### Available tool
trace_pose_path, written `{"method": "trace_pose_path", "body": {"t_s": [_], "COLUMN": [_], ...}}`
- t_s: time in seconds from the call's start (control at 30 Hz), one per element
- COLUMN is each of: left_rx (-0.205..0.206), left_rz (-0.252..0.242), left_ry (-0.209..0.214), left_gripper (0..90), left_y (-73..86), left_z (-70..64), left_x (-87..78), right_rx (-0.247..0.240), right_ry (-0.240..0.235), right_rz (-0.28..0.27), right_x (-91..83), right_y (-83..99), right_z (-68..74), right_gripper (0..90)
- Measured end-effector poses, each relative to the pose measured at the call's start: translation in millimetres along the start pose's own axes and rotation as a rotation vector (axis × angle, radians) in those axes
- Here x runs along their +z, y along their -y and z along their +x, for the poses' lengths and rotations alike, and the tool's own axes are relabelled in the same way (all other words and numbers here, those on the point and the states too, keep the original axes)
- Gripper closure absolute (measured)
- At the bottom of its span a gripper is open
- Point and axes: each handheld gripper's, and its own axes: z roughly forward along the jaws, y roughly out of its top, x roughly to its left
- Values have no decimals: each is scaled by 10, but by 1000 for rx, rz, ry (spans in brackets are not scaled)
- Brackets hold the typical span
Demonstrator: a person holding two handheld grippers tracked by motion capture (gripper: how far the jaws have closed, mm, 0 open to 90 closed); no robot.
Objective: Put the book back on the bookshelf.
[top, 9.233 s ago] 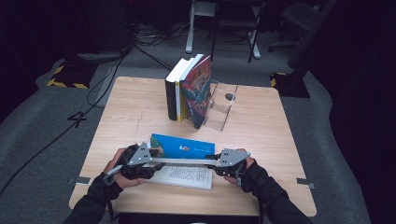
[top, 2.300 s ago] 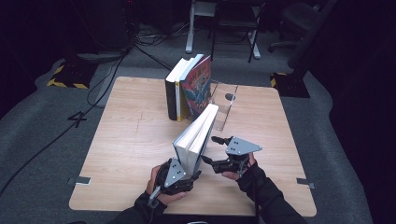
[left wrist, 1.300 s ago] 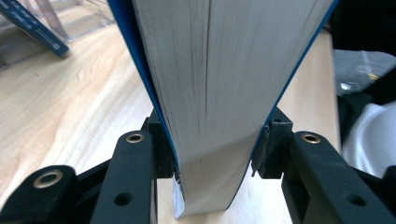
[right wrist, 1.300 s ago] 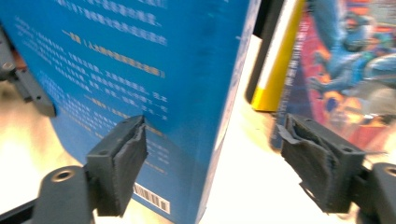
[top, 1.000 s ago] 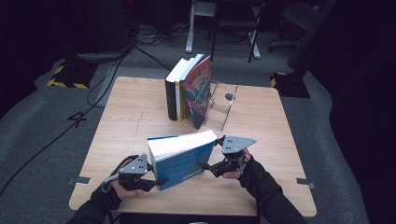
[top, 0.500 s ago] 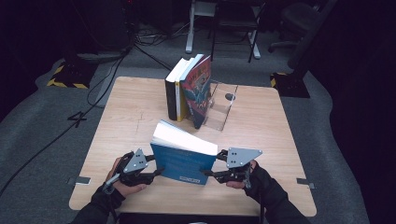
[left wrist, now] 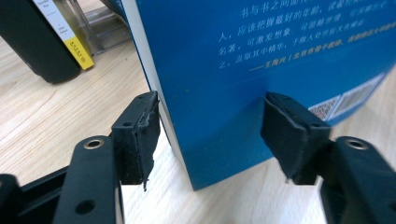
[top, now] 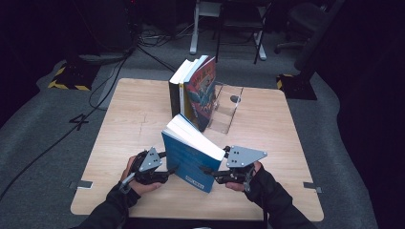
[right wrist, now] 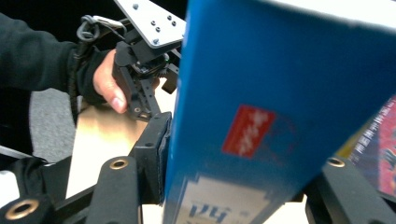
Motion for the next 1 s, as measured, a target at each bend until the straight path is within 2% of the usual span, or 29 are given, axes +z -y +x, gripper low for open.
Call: {"method": "trace_pose_path", "body": {"t_s": [0.2, 0.4, 0.53, 0.57, 0.6, 0.67, 0.73, 0.8, 0.9, 0.93, 0.97, 1.0], "left_rx": [7, 0, -16, -16, -20, -22, -27, -28, -17, -34, -34, -51], "left_rz": [-20, -46, -56, -56, -53, -48, -42, -18, 5, 35, 35, 52], "left_ry": [-10, -10, 2, 2, 2, 3, 6, 18, 13, 0, 0, 3], "left_gripper": [353, 342, 326, 326, 323, 318, 314, 323, 318, 315, 309, 309], "left_y": [-61, -129, -143, -143, -143, -143, -139, -123, -89, -33, -33, 15], "left_z": [-12, -37, -25, -25, -28, -37, -36, -31, -23, 2, 2, 26], "left_x": [124, 259, 300, 300, 303, 306, 298, 258, 178, 83, 83, 16], "right_rx": [25, 72, 105, 105, 136, 162, 176, 176, 178, 183, 183, 184], "right_ry": [41, 89, 101, 101, 93, 81, 68, 71, 91, 92, 92, 94], "right_rz": [23, 17, 74, 74, 89, 92, 94, 101, 108, 106, 106, 104], "right_x": [-57, -177, -206, -206, -208, -203, -187, -166, -158, -161, -161, -161], "right_y": [-38, -101, -172, -172, -199, -218, -242, -264, -279, -277, -277, -276], "right_z": [-29, -131, -207, -207, -261, -292, -316, -315, -292, -293, -293, -292], "right_gripper": [478, 478, 473, 473, 469, 463, 462, 465, 507, 521, 521, 535]}}
